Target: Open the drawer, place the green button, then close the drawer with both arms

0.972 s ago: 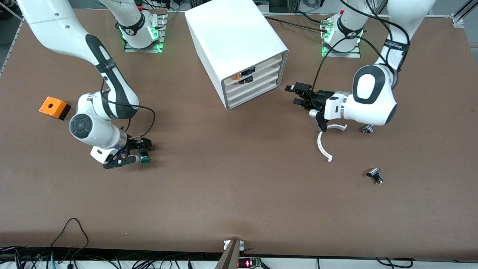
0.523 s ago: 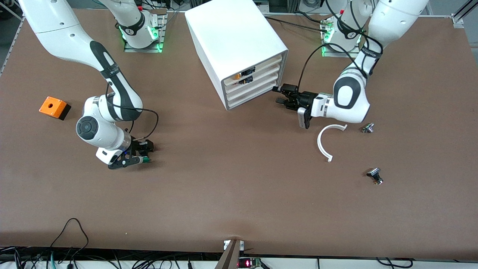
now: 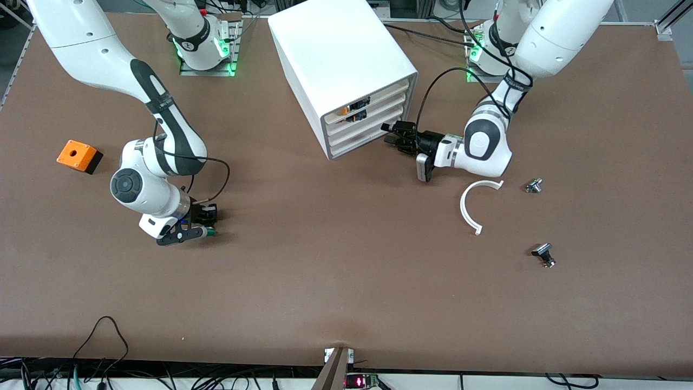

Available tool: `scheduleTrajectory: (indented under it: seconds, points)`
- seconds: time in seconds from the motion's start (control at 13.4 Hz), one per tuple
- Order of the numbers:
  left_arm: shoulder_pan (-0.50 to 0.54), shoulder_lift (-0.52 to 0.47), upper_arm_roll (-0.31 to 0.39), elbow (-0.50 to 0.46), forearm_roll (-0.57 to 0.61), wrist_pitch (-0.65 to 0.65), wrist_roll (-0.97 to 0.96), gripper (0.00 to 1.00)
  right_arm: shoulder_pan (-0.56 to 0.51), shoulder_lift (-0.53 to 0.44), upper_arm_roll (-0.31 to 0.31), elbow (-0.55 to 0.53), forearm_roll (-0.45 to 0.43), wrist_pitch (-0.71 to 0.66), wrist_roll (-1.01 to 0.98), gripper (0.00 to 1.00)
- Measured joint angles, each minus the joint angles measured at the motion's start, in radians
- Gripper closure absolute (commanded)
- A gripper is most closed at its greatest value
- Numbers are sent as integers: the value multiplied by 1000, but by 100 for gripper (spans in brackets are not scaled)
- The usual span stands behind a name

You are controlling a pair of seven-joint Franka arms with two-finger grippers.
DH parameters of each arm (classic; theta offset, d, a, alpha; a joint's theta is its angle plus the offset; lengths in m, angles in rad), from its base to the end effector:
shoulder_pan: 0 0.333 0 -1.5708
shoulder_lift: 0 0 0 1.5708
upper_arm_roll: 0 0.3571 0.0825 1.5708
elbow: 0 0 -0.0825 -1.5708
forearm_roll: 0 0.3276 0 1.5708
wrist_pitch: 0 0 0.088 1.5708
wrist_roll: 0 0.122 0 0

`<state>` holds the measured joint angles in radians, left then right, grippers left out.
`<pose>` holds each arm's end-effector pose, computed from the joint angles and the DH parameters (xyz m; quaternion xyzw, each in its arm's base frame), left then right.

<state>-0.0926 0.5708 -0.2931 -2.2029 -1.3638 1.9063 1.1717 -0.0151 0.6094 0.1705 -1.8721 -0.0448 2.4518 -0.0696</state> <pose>0.4247 -0.2612 0.2159 0.7668 -0.1633 -0.1162 0.6098 0.6172 0.0853 0.2505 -0.9927 -0.1150 0.0115 0.0343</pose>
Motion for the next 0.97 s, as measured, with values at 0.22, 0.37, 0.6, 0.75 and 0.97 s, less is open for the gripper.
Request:
scheduleTrajectory:
  seconds: [0.22, 0.37, 0.6, 0.75, 0.97]
  points:
    - [-1, 16, -34, -15, -49, 0, 13, 50, 1, -2, 17, 71, 20, -130, 6, 100]
    - [-2, 16, -40, -26, -52, 0, 17, 53, 1, -7, 22, 152, 43, -233, 15, 100]
    - [-1, 17, -40, -48, -52, 0, 22, 54, 0, -14, 23, 240, 53, -334, 43, 100]
    - [-1, 20, -40, -54, -52, 0, 25, 59, 5, -16, 31, 303, 55, -410, 105, 100]
    - [-1, 31, -54, -54, -53, 0, 26, 91, 46, -18, 40, 403, 55, -527, 231, 100]
